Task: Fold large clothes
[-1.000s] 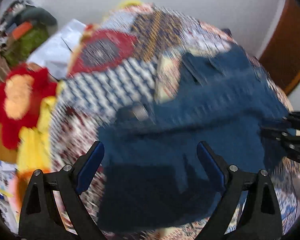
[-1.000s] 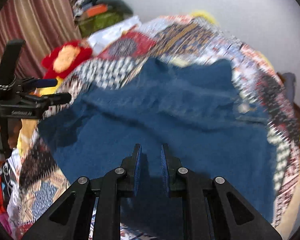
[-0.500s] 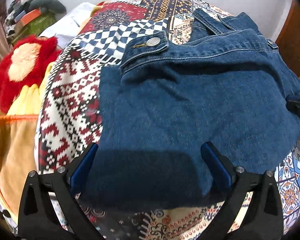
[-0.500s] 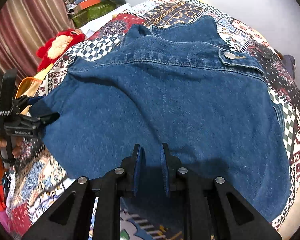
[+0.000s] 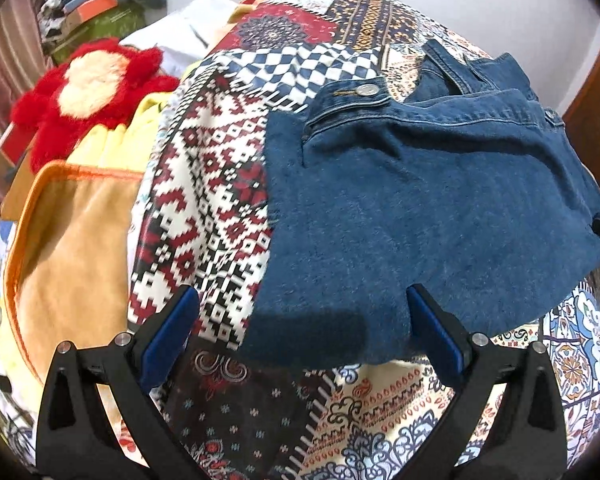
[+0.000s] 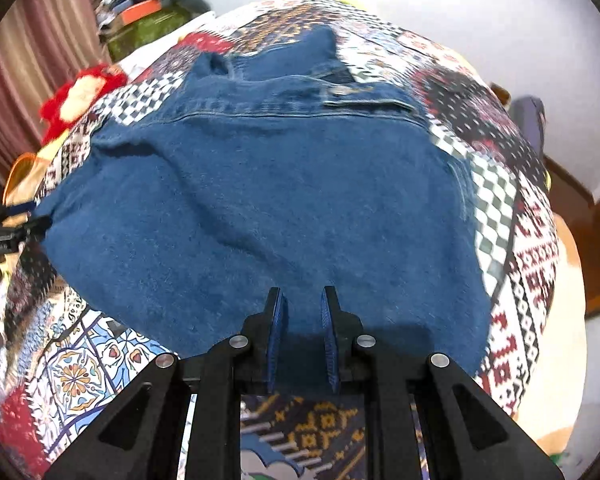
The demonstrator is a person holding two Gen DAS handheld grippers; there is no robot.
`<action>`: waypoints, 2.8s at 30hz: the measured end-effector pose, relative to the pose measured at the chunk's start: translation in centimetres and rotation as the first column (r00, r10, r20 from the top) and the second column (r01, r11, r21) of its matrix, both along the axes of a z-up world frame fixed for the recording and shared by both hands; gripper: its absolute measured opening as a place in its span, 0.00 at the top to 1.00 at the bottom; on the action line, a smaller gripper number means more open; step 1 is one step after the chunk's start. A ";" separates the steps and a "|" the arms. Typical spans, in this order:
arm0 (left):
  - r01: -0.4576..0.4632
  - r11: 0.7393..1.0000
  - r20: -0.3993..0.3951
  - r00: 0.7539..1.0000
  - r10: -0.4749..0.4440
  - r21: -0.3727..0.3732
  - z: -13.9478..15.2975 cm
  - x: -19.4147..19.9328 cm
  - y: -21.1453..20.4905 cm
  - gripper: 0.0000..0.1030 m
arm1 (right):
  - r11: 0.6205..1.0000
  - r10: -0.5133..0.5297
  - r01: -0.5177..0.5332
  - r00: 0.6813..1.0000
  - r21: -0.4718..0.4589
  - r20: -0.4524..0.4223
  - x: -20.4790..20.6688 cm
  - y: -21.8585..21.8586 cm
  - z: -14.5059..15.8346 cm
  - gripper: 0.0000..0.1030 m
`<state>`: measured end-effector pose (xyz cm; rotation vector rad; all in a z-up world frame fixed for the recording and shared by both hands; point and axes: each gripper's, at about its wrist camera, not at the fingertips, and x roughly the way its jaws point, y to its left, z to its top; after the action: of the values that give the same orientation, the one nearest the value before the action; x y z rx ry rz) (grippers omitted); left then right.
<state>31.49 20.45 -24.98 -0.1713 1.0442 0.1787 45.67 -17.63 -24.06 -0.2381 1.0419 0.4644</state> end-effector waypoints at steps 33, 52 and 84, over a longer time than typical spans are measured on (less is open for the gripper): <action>-0.121 0.626 0.017 0.978 0.210 -0.770 -5.7 0.0 -0.7 0.05 | 0.987 0.161 -0.160 0.987 -0.010 0.012 -3.3 8.9 -1.2 0.86; -0.095 0.846 0.249 0.933 0.259 -0.525 2.9 1.6 -2.1 0.64 | 0.989 0.143 -0.140 0.988 0.047 -0.061 -4.2 8.5 1.4 0.86; 0.124 0.957 0.466 0.852 -0.238 0.263 14.6 2.4 -17.4 0.69 | 0.931 0.233 -0.123 0.925 0.343 -0.301 -3.0 9.8 0.1 0.86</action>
<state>33.85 3.09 -10.36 0.0888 0.5150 0.0706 42.66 -7.81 -23.97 0.0397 1.2664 0.8558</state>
